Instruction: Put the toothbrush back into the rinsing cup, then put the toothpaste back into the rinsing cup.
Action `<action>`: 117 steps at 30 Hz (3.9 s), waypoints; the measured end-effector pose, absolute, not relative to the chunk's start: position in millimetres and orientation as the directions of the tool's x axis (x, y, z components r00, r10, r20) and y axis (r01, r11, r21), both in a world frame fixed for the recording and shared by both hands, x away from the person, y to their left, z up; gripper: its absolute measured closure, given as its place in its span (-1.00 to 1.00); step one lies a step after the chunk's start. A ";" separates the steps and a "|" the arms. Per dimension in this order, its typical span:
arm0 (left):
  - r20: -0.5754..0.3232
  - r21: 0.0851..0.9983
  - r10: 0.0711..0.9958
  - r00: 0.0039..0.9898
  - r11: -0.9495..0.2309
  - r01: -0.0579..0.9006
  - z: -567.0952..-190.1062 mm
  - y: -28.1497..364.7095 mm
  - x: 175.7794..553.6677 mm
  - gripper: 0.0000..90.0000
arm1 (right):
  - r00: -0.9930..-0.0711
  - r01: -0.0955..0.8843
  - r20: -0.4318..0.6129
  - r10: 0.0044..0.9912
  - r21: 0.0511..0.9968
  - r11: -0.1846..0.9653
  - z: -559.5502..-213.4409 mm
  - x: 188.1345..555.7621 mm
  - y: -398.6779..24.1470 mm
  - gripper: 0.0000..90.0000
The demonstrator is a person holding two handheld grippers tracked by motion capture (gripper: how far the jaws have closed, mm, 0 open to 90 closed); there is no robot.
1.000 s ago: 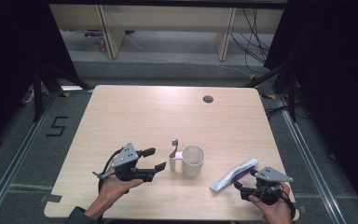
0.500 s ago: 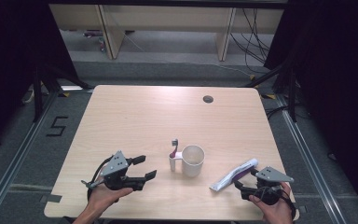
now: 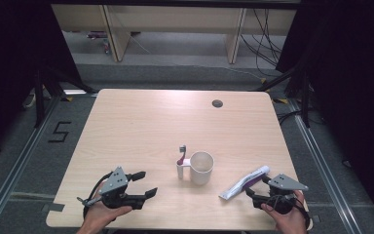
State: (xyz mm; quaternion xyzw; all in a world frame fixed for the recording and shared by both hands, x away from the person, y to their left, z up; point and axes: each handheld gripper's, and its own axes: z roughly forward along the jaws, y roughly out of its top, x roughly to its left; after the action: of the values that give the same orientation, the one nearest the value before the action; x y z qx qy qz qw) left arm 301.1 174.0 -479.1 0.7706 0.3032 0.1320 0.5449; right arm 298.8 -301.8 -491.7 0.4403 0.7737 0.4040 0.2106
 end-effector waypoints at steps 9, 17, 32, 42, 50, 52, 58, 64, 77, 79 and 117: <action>-0.113 0.901 0.639 0.761 -0.257 0.350 -486.7 185.3 292.3 -0.46 | -0.533 0.511 0.037 0.845 0.811 0.287 -491.2 299.0 -301.3 -0.48; -0.117 0.889 0.646 0.754 -0.270 0.370 -492.2 191.9 285.8 -0.50 | -0.525 0.503 0.033 0.850 0.819 0.278 -491.5 299.2 -301.6 -0.61; -0.117 0.870 0.664 0.738 -0.291 0.399 -497.1 201.4 283.8 -0.56 | -0.532 0.482 0.008 0.847 0.825 0.294 -487.7 301.2 -301.4 -0.53; -0.111 0.869 0.660 0.743 -0.299 0.395 -498.8 200.4 282.9 -0.56 | -0.556 0.474 0.016 0.831 0.827 0.301 -475.9 322.5 -317.3 -0.52; -0.114 0.869 0.654 0.748 -0.299 0.393 -500.3 199.6 283.3 -0.56 | -0.592 0.477 -0.025 0.805 0.795 0.375 -466.8 337.0 -325.6 -0.46; -0.110 0.865 0.658 0.745 -0.305 0.397 -500.0 200.0 282.9 -0.56 | -0.617 0.465 -0.042 0.786 0.786 0.408 -464.9 342.4 -327.5 -0.46; -0.112 0.866 0.656 0.746 -0.304 0.398 -500.7 197.9 282.1 -0.56 | -0.663 0.472 -0.069 0.745 0.734 0.488 -464.4 355.8 -327.7 -0.30; -0.110 0.865 0.653 0.750 -0.309 0.396 -500.7 198.0 281.6 -0.56 | -0.665 0.501 -0.070 0.744 0.697 0.513 -466.1 364.8 -322.2 0.12; -0.114 0.863 0.643 0.757 -0.313 0.396 -502.1 196.5 282.2 -0.56 | -0.645 0.547 -0.083 0.759 0.644 0.535 -468.7 389.3 -322.2 0.88; -0.115 0.863 0.644 0.756 -0.312 0.396 -502.5 196.2 281.8 -0.56 | -0.642 0.559 -0.081 0.762 0.630 0.538 -473.4 392.7 -322.5 0.88; -0.106 0.879 0.629 0.770 -0.303 0.369 -500.0 194.2 279.9 -0.50 | -0.563 0.685 0.097 0.821 0.610 0.398 -472.8 299.9 -339.6 0.81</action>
State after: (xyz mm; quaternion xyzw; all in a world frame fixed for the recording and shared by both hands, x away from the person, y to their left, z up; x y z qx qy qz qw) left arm 279.9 194.2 -500.0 0.7966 0.3133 0.1300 0.5003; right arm 299.9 -339.6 -472.8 0.4541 0.8288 0.3079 0.1103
